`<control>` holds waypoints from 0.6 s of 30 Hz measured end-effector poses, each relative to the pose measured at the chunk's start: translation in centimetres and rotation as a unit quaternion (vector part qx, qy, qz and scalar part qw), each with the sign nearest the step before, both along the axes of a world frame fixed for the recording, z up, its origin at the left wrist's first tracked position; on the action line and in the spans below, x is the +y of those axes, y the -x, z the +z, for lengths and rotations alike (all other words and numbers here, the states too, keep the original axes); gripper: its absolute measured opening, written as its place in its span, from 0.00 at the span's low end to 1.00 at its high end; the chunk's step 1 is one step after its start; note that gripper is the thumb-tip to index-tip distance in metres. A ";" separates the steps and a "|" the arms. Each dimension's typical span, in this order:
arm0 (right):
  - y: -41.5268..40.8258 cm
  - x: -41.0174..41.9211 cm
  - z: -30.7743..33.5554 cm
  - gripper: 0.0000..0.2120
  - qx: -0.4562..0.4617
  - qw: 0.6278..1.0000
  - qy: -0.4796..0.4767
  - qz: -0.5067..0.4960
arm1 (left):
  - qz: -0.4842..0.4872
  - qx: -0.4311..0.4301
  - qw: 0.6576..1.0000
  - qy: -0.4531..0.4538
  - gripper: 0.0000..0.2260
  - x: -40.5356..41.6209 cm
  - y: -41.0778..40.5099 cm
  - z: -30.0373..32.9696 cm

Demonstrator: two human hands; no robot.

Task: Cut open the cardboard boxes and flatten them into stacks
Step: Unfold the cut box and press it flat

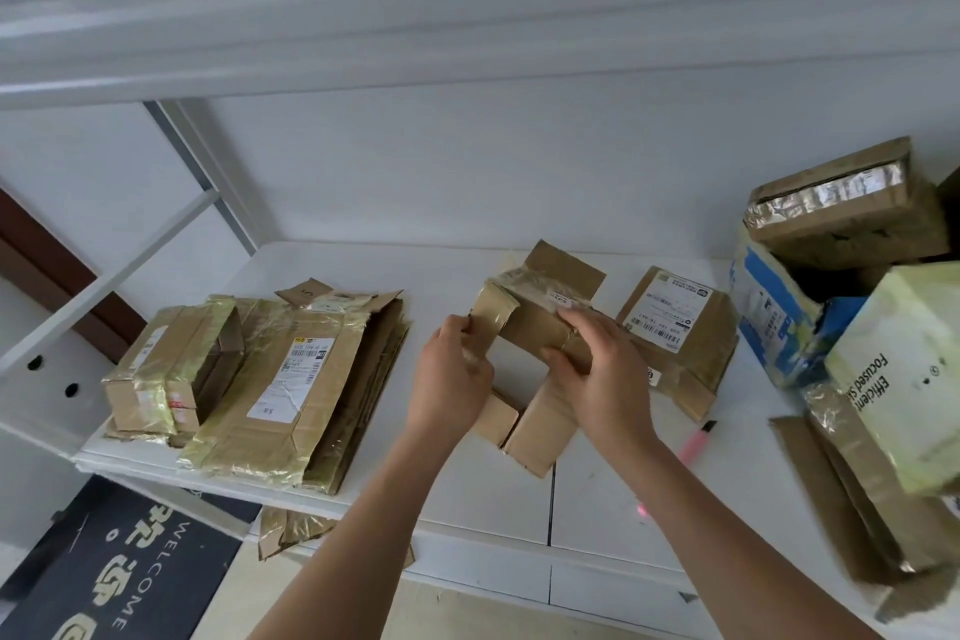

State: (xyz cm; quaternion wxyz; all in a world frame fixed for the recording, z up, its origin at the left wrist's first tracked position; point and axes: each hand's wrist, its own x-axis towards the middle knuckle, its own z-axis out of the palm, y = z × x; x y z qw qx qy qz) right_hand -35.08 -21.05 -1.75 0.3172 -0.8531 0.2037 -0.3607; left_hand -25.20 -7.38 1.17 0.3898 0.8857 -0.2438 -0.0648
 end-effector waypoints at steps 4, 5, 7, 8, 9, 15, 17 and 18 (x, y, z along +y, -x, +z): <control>0.8 -1.1 -0.3 0.20 0.027 0.999 0.004 -0.021 | -0.014 0.001 1.000 0.014 0.09 0.6 -0.4 0.4; 1.0 -1.3 -0.2 0.20 0.037 0.999 0.006 -0.036 | -0.014 0.008 1.000 0.018 0.09 0.7 -0.8 0.6; 1.3 -1.6 0.2 0.20 0.076 0.994 0.039 -0.073 | -0.024 0.029 0.999 0.022 0.10 0.6 -1.3 1.0; 1.3 -1.7 0.4 0.21 0.111 0.986 0.085 -0.092 | -0.030 0.031 0.999 0.018 0.10 0.5 -1.4 1.2; 1.3 -1.7 0.6 0.23 0.152 0.972 0.143 -0.109 | -0.034 0.024 0.999 0.007 0.09 0.3 -1.5 1.6; 0.5 -0.9 2.2 0.42 0.167 0.951 0.244 -0.094 | -0.107 -0.048 0.993 -0.035 0.11 -1.0 -1.2 4.4; 0.3 -0.6 2.6 0.36 0.132 0.964 0.225 -0.062 | -0.064 -0.047 0.997 -0.002 0.08 -1.3 -1.4 4.8; 0.3 -0.5 2.7 0.33 0.115 0.974 0.188 -0.044 | -0.018 -0.054 0.998 0.004 0.09 -1.2 -1.7 4.8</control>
